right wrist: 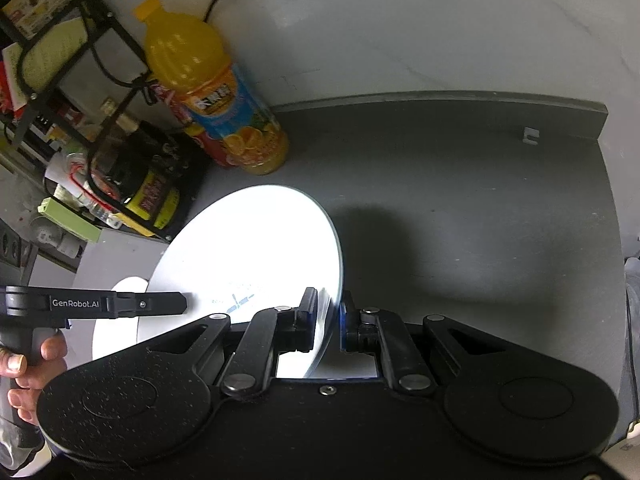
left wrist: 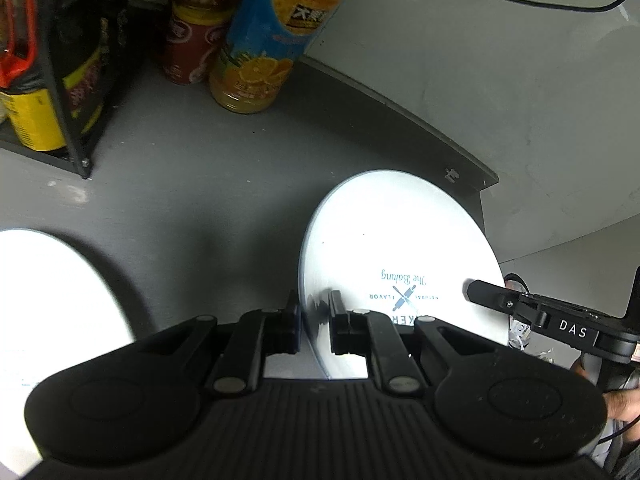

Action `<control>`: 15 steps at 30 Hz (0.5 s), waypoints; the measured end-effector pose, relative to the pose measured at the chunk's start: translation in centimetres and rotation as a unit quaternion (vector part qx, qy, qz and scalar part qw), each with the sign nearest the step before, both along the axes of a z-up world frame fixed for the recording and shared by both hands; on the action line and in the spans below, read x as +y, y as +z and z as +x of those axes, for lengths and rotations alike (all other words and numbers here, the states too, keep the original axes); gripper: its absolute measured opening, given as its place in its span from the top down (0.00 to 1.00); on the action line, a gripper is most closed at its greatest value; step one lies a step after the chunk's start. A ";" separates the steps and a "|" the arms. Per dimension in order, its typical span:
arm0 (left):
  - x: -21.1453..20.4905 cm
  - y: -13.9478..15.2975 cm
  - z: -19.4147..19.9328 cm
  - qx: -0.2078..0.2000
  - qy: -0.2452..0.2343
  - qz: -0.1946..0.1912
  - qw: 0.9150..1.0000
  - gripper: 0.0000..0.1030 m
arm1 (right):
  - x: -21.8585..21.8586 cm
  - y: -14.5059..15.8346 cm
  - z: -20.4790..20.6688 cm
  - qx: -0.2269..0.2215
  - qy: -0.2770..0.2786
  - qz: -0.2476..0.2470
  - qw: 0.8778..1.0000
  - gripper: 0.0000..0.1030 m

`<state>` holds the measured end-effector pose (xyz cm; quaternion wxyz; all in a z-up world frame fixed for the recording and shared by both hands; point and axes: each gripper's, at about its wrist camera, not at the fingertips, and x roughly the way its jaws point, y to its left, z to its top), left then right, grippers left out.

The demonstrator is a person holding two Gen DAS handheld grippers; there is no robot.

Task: Organize plates and bowls
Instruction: 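Carry the 'BAKERY' plate with both tools onto the 'Sweet' plate stack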

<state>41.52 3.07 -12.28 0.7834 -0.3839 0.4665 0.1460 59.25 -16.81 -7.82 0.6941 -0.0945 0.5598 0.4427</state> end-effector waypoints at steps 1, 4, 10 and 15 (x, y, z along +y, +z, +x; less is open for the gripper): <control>0.2 0.2 -0.4 -0.001 -0.001 0.001 1.000 0.90 | 0.1 0.1 -0.4 0.001 -0.001 0.002 1.000 0.89; 1.0 0.9 -2.3 -0.002 -0.003 0.003 1.000 0.90 | 0.4 0.5 -1.6 0.002 -0.004 0.006 1.000 0.89; 2.4 1.3 -5.0 -0.004 -0.006 0.001 1.000 0.90 | 1.6 1.0 -3.9 0.005 -0.011 0.013 1.000 0.89; 3.8 1.4 -7.0 0.000 -0.004 0.004 1.000 0.90 | 2.9 0.9 -5.8 0.009 -0.012 0.014 1.000 0.89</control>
